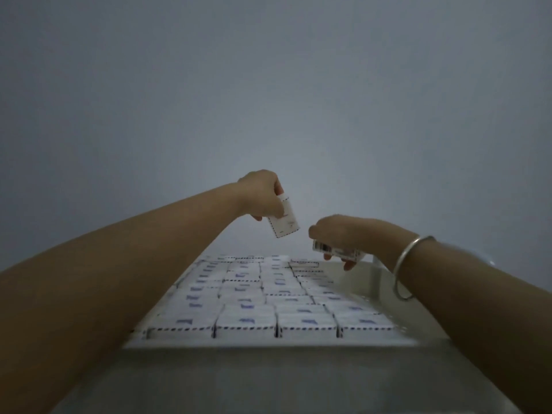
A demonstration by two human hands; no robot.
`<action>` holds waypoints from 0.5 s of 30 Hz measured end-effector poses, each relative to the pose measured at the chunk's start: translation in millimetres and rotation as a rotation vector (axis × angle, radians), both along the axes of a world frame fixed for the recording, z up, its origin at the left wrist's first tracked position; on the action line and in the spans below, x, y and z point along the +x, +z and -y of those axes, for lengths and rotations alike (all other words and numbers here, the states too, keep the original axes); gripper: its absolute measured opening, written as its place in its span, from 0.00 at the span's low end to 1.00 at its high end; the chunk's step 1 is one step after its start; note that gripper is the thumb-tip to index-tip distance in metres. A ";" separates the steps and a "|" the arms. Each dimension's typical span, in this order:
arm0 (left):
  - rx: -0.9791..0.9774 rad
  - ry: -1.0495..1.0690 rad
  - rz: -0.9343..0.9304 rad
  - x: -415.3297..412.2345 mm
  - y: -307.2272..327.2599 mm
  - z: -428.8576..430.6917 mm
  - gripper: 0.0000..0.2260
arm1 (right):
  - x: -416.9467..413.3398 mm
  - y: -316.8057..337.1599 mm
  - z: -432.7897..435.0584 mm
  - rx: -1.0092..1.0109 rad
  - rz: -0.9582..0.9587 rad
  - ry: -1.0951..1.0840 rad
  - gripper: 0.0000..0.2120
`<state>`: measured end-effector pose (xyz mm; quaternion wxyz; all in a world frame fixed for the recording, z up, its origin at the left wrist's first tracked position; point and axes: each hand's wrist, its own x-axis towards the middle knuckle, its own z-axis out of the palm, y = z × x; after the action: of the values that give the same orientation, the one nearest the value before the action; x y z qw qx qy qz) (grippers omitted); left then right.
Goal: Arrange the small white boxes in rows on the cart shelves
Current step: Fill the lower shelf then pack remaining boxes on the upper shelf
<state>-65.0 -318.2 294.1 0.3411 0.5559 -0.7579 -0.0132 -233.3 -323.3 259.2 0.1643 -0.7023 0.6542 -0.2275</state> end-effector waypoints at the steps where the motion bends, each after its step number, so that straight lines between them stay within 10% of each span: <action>1: -0.001 -0.003 0.028 -2.2 -1.0 7.9 0.09 | -1.5 -4.3 7.5 0.035 0.023 0.012 0.17; 15: 0.024 -0.115 0.239 -33.0 -31.3 50.5 0.17 | -6.6 -30.4 15.6 0.151 0.146 0.080 0.13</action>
<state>-98.0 -368.8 262.8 0.2403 0.5132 -0.8236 0.0246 -240.0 -338.9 228.9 0.2728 -0.6951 0.6273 -0.2212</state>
